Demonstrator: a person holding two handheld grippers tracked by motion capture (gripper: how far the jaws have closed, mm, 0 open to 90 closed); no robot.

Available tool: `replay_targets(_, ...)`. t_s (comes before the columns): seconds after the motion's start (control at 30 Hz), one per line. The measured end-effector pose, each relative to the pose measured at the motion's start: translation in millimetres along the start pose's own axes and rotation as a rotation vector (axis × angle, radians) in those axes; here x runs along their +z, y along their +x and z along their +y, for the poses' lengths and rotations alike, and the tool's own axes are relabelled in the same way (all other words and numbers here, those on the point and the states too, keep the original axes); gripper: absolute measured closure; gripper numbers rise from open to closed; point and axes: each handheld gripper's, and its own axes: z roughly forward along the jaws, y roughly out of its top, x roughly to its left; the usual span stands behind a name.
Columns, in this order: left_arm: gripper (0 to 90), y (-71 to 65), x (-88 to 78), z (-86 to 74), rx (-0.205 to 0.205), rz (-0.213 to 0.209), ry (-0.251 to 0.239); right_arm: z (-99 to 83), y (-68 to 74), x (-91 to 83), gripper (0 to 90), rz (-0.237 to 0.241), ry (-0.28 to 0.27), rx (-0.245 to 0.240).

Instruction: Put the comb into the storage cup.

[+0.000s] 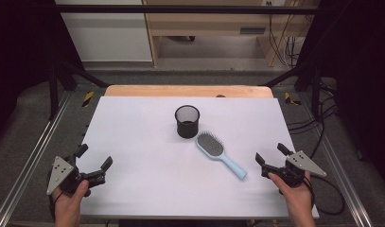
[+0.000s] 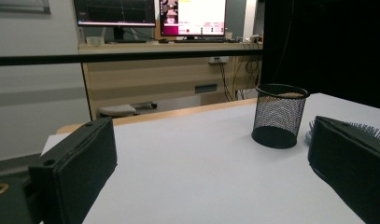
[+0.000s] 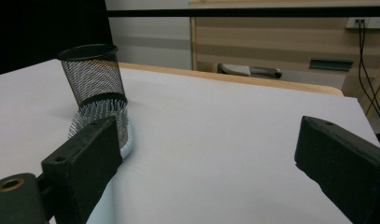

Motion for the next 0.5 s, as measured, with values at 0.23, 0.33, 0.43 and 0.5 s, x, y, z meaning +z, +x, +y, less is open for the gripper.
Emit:
replay_targets(0.23,1.6,-3.0,-1.2,0.5,0.01,-0.017,0.005,7.2,1.4,-2.4,9.6,0.051,0.084,0.031)
replay_targets(0.33,1.5,-2.9,-0.3,-0.1,0.001,-0.018,0.008,9.2,3.8,-0.3,9.1,0.102,0.129,0.046)
replay_targets(0.43,1.5,-1.9,0.7,-1.5,-0.003,-0.011,0.019,10.9,11.4,2.1,9.0,0.14,0.152,0.039)
replay_targets(0.5,1.5,-2.2,0.6,-1.7,0.0,-0.011,0.022,12.3,13.5,2.2,9.0,0.142,0.154,0.032)
